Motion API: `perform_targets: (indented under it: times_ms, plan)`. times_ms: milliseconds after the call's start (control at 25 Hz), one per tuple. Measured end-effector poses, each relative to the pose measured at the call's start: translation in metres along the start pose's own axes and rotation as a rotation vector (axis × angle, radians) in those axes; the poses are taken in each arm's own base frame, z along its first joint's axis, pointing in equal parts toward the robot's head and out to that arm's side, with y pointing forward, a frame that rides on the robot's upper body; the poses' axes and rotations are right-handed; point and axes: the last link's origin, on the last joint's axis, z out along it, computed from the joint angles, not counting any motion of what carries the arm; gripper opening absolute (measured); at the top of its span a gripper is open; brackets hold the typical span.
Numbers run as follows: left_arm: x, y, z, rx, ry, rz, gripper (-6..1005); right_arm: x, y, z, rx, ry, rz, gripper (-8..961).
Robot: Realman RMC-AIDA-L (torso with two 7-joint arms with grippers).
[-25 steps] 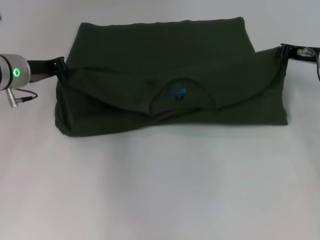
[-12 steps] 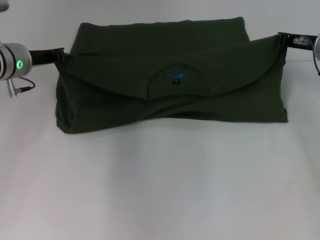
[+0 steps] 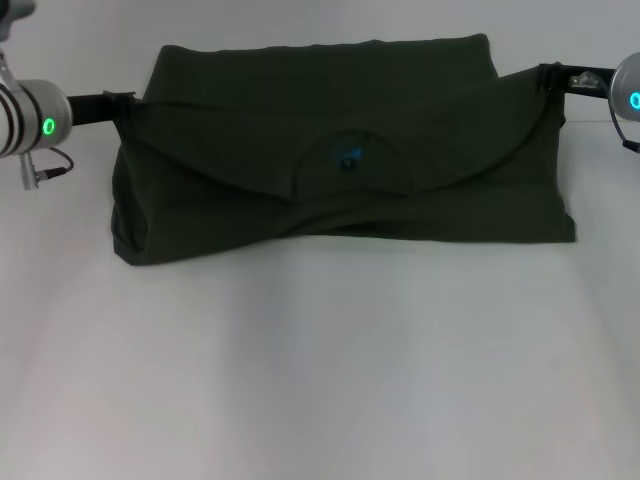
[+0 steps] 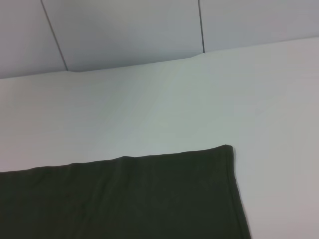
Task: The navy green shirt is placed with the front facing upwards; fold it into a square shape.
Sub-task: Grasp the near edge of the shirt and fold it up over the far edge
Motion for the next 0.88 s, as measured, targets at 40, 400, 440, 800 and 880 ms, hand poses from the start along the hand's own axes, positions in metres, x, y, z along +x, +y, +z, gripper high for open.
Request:
perform_targets:
  times_ms: [40,400,440,800,880]
  plan:
    - [-0.001,0.003,0.001,-0.003,-0.003,0.020,13,0.000,0.001,0.000,0.000,0.000,-0.002,32]
    - [-0.005,0.017,0.006,-0.003,0.012,0.136,12,-0.002,0.001,0.000,0.003,-0.008,-0.002,33]
    - [-0.005,0.017,0.006,0.004,0.019,0.135,12,-0.002,0.001,0.000,0.003,-0.009,-0.002,33]
    - [0.000,0.024,0.007,0.004,0.031,0.190,13,-0.010,0.006,0.001,-0.006,-0.023,-0.020,33]
    - [-0.001,0.026,0.008,0.012,0.036,0.206,13,-0.010,0.006,0.001,-0.004,-0.023,-0.023,32]
